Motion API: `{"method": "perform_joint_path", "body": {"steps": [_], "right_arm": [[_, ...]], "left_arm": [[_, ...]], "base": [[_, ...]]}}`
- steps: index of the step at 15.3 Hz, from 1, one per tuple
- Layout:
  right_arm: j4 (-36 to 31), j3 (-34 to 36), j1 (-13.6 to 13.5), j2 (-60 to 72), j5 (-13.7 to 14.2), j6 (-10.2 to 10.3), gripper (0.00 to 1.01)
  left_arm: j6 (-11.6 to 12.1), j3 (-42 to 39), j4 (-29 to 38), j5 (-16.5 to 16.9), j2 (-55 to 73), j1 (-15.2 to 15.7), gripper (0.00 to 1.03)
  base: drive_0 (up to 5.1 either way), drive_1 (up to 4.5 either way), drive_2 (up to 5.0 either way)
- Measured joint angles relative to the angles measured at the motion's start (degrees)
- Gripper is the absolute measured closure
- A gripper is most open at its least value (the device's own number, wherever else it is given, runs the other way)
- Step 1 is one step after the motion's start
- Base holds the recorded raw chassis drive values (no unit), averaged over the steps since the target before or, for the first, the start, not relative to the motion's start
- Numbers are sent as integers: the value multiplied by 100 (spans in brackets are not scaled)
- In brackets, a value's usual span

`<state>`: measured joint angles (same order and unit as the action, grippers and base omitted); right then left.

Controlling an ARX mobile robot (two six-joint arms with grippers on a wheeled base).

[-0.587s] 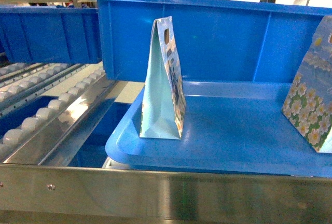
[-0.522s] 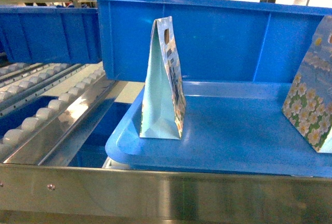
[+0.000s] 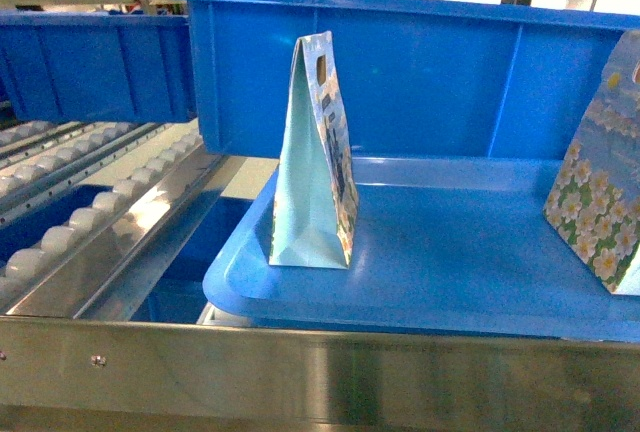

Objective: Move flower gift bag to table near conveyor

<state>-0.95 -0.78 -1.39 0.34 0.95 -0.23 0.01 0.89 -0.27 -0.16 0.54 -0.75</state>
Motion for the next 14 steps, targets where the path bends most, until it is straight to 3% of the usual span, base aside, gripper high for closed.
{"method": "perform_joint_path", "body": {"steps": [2,4,7,10,14], "right_arm": [[-107,-13,-527,125,201,-105,3],[-289,-170,-704,492,470,-144,3],[-1141,-981,-800,1923,544,-181,3],[-994,-1836,-1032,3106,496,-173,3],[-789,-2627,-1445,4050,898,-142,3]], "left_arm": [[-2,2,138,170,17,105,5],[0,101,861,310,732,208,5],[-7,1121,2028,190,2745,-284,5],[-330,2457,1353,-195,4367,-1023,5],[-564,3718,907,-651,5515,-1591,5]], "base": [[0,0,0],[0,0,0],[0,0,0],[0,0,0],[0,0,0]]}}
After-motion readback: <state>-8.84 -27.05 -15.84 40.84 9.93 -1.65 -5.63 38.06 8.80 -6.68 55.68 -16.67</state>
